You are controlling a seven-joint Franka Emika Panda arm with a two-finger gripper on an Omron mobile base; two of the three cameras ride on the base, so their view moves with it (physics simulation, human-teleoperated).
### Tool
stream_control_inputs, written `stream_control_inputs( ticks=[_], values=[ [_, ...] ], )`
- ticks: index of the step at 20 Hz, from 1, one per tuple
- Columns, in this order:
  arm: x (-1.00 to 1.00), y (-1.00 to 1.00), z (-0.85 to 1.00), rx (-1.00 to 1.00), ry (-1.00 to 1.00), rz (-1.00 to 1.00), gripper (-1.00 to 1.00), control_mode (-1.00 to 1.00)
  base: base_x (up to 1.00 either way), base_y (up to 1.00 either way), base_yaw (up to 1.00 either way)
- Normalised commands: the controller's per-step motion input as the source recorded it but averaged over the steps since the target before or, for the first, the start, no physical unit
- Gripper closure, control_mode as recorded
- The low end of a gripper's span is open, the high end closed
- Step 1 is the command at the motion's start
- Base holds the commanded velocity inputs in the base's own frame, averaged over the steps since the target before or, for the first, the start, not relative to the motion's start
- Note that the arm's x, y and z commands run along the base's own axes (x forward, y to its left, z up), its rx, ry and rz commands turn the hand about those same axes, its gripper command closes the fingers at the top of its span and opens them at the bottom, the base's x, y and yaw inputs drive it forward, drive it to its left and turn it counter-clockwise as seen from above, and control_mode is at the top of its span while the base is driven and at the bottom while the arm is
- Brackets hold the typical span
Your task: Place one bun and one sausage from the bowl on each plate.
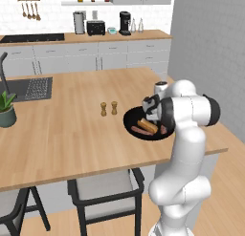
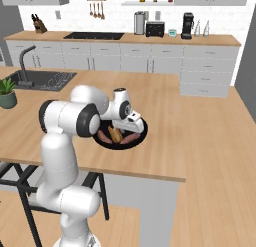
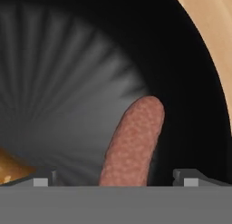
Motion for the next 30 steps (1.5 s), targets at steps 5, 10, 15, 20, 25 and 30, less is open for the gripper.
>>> stream_control_inputs(
  ticks=[5, 10, 15, 20, 25, 30],
  values=[
    [0.00, -0.03, -0.34, 0.00, 0.00, -0.03, -1.00, -1.00, 0.00, 0.00, 0.00],
    [0.00, -0.04, -0.25, 0.00, 0.00, -0.03, -1.00, -1.00, 0.00, 0.00, 0.00],
    [0.00, -0.02, -0.14, 0.00, 0.00, -0.01, -1.00, -1.00, 0.00, 0.00, 0.00],
    [0.00, 0.00, 0.00, 0.00, 0.00, 0.00, -1.00, -1.00, 0.00, 0.00, 0.00],
    [0.00, 0.00, 0.00, 0.00, 0.00, 0.00, 1.00, -1.00, 0.00, 0.00, 0.00],
    [0.00, 0.00, 0.00, 0.00, 0.00, 0.00, 1.00, -1.00, 0.00, 0.00, 0.00]
  ],
)
